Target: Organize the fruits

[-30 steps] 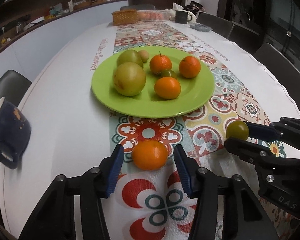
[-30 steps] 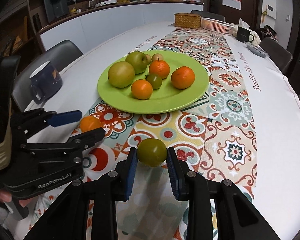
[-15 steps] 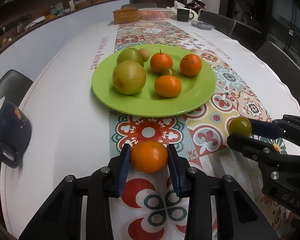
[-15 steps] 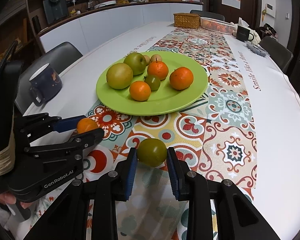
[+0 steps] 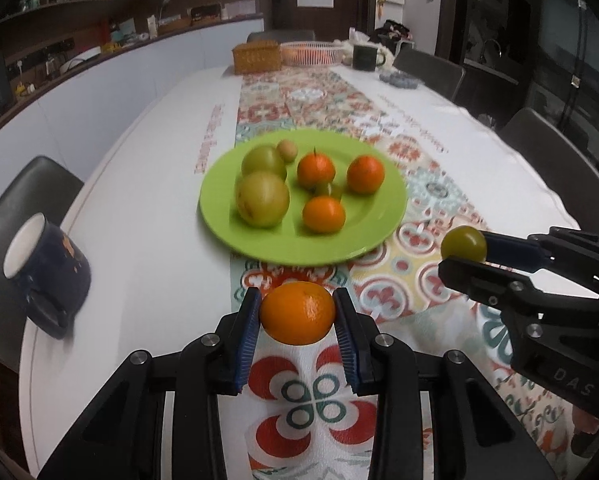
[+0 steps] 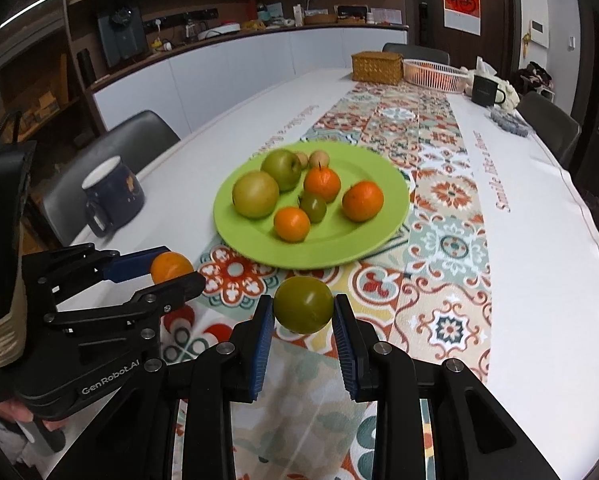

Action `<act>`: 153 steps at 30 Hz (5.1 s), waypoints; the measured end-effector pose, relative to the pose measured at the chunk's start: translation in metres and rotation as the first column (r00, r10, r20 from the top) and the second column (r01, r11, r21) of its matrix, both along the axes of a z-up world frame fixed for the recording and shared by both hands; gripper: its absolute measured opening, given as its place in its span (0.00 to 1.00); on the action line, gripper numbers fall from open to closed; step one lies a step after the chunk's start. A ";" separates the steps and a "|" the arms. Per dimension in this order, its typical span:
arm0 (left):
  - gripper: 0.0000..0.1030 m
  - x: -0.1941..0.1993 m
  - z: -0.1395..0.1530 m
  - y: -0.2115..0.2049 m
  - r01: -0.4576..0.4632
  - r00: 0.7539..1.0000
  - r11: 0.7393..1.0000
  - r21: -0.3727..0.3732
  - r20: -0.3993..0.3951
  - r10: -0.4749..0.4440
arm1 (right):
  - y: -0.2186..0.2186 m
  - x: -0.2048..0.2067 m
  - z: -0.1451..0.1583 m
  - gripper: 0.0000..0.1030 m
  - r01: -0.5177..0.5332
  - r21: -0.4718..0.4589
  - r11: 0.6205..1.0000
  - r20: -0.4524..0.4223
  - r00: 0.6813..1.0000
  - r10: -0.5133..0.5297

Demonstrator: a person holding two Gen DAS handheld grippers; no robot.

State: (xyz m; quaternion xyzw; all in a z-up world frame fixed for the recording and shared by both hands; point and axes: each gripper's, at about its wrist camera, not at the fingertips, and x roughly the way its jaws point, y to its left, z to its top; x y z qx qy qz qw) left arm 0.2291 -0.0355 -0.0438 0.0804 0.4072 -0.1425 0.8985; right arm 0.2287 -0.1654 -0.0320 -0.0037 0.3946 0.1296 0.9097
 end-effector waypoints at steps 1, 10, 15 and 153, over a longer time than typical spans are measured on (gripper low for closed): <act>0.35 0.001 0.005 -0.001 0.001 1.000 1.000 0.001 0.009 -0.002 | -0.001 0.001 0.004 0.30 -0.001 0.001 1.000 0.007 1.000 0.001; 0.35 0.026 0.034 -0.013 0.017 0.998 1.000 0.007 0.059 -0.018 | -0.010 0.033 0.035 0.30 0.001 -0.035 0.999 0.065 0.998 0.001; 0.35 0.048 0.043 -0.022 0.022 0.997 1.000 0.009 0.075 -0.023 | -0.016 0.062 0.045 0.30 -0.001 -0.034 0.999 0.069 0.998 0.003; 0.97 -0.182 0.110 0.016 -0.153 0.943 0.987 -0.050 0.290 0.161 | -0.022 -0.187 0.101 0.76 0.156 -0.011 0.988 0.277 0.949 -0.147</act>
